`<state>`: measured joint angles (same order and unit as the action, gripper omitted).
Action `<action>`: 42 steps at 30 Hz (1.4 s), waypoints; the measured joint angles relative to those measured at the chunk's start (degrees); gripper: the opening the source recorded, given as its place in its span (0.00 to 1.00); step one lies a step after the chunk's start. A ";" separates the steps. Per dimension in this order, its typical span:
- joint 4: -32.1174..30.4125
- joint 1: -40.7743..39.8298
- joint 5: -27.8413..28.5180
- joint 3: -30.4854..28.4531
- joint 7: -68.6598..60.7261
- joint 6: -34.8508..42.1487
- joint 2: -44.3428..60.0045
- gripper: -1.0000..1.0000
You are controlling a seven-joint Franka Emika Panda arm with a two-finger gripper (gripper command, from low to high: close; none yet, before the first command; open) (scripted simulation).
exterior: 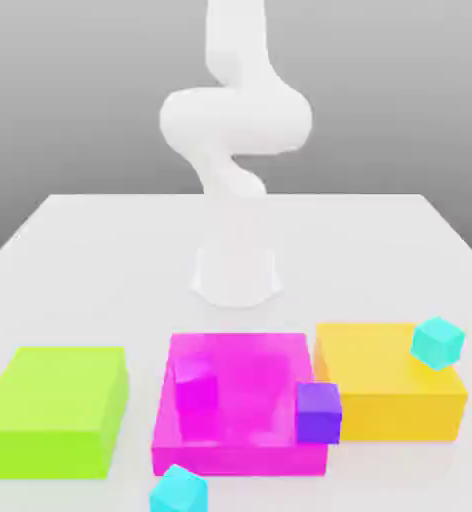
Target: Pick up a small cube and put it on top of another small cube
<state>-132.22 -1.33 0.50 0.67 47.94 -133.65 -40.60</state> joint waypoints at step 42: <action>-3.63 -7.79 1.17 0.87 20.24 -25.94 64.30 0.00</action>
<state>-135.85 -9.12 1.67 1.54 68.18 -159.59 23.69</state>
